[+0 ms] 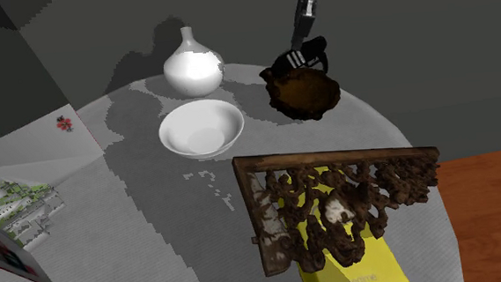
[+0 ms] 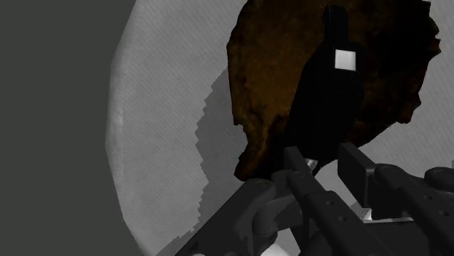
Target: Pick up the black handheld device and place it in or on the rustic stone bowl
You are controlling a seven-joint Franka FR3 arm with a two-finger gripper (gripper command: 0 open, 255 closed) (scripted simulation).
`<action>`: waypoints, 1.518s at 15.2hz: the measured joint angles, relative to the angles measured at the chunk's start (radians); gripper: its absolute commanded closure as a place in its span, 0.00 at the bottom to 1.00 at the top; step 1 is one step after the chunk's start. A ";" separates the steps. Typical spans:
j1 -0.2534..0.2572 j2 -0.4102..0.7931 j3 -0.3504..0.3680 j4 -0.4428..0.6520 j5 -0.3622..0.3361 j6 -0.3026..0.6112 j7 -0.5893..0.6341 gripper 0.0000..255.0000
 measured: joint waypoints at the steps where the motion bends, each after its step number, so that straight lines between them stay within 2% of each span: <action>1: 0.003 -0.001 0.000 -0.019 0.001 0.017 -0.003 1.00; 8: 0.008 -0.006 0.000 -0.042 0.000 0.036 -0.006 1.00; 9: 0.008 -0.006 0.000 -0.042 0.000 0.036 -0.006 0.00; 15: 0.009 -0.006 0.000 -0.042 0.000 0.036 -0.006 0.00; 19: -0.011 -0.011 -0.005 0.042 -0.004 -0.050 0.003 0.00; 23: -0.019 -0.008 -0.005 0.079 -0.004 -0.085 0.007 0.00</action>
